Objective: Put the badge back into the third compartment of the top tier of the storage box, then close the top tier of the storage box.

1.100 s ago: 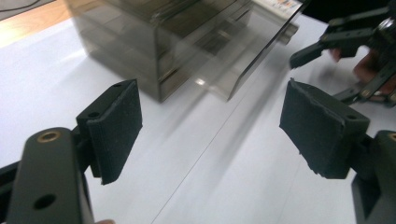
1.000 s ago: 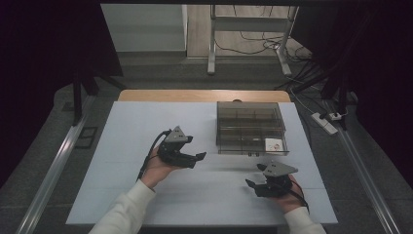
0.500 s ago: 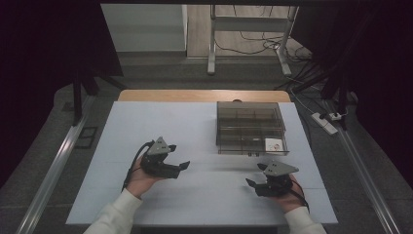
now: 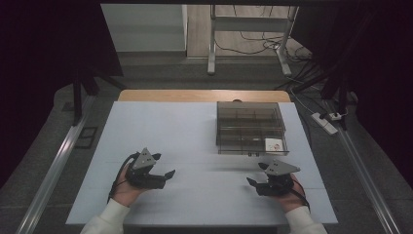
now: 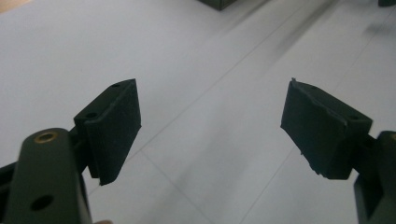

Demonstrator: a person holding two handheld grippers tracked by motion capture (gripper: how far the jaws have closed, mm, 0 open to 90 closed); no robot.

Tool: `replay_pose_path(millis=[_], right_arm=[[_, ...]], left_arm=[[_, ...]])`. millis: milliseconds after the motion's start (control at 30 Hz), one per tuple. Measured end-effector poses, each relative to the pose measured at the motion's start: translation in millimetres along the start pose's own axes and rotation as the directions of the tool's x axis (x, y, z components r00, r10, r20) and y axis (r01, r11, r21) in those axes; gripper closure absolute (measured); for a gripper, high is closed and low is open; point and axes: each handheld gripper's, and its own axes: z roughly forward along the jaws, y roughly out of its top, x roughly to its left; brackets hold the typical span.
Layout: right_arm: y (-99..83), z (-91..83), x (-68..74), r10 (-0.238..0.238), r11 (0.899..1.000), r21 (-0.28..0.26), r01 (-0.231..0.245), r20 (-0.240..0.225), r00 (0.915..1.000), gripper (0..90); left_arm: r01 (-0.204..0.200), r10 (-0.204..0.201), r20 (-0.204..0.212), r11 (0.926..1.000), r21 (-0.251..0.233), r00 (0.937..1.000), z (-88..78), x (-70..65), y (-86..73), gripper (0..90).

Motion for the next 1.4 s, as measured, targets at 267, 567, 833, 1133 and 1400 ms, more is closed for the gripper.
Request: replay_pose_path(millis=[267, 567, 833, 1133, 1400], right_arm=[[0.0, 0.6, -0.1, 0.000, 1.000, 0.001, 0.000, 0.000, 1.0000, 28.8], [4.2, -4.5, -0.4, -0.001, 1.000, -0.023, 0.002, 0.009, 1.0000, 28.8], [9.8, -11.6, 2.3, -0.013, 0.999, -0.042, 0.013, 0.004, 0.9999, 29.8], [25.0, -21.1, 5.4, -0.044, 0.996, -0.083, 0.042, -0.013, 0.9990, 54.7], [34.7, -30.7, 4.5, -0.065, 0.988, -0.138, 0.068, 0.024, 0.9976, 89.4]], left_arm=[[0.025, -0.024, -0.014, 0.9996, 0.010, 0.9996, -5.9, 4.6, -15.2, 19.7], [0.052, -0.051, -0.026, 0.9985, 0.017, 0.9984, -4.2, 11.9, -19.5, 19.6], [0.058, -0.057, -0.033, 0.9979, 0.027, 0.9978, -2.7, 15.8, -22.2, 19.5], [0.054, -0.052, -0.044, 0.9974, 0.048, 0.9977, 0.7, 16.2, -23.2, 17.9], [0.055, -0.052, -0.047, 0.9965, 0.063, 0.9975, 3.3, 16.5, -23.8, 16.0]])
